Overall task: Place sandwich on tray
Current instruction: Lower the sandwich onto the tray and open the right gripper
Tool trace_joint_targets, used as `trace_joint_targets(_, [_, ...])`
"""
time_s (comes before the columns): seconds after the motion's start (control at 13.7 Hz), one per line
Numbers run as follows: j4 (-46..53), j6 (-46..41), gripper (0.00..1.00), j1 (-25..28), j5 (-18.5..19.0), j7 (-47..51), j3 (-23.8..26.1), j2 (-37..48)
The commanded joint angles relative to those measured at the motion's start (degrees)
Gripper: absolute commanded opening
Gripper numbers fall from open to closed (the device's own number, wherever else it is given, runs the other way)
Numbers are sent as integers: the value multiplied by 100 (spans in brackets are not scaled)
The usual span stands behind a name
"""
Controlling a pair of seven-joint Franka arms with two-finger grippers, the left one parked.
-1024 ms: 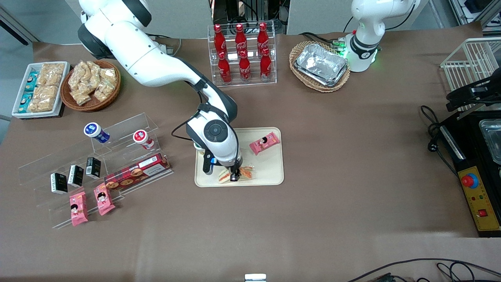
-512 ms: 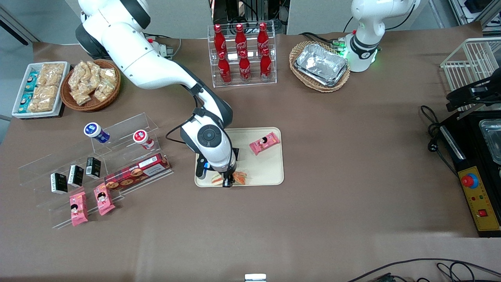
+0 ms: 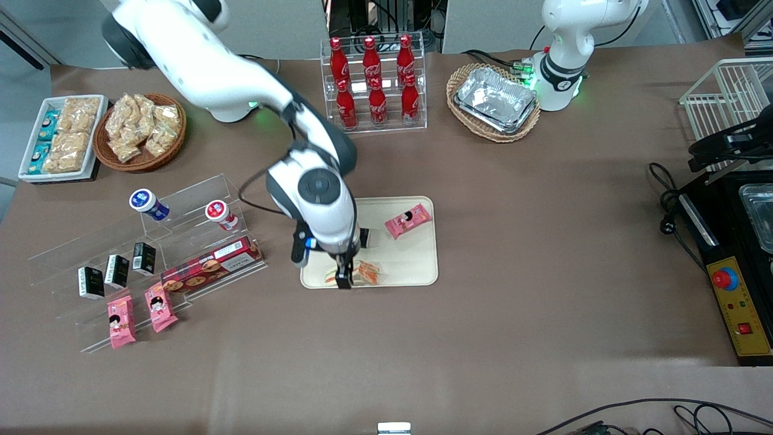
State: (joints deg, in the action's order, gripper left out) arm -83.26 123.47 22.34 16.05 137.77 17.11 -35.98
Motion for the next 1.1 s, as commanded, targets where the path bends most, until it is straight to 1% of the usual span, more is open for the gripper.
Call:
trace_joint_targets(0.0, [-147, -797, 100, -291, -496, -853, 310, 1003])
trace_joint_targets(0.07, [-147, -1129, 100, -422, -655, -1553, 327, 1188])
trace_joint_targets(0.15, [-147, -1402, 100, -493, -891, -2204, 319, 1382])
trace_joint_targets(0.22, [-155, -1561, 100, -572, -1015, -2819, 301, 1575])
trace_joint_targets(0.51, [-164, -2518, 100, -1134, -1034, -5368, 310, 2042])
trace_joint_targets(0.66, [-182, -2880, 100, -1590, -1034, -6668, 310, 2288])
trace_joint_targets(0.8, [-287, -2995, 100, -2056, -1034, -8109, 301, 2481])
trace_joint_targets(1.02, [-305, -3039, 100, -2628, -1051, -9763, 293, 2649])
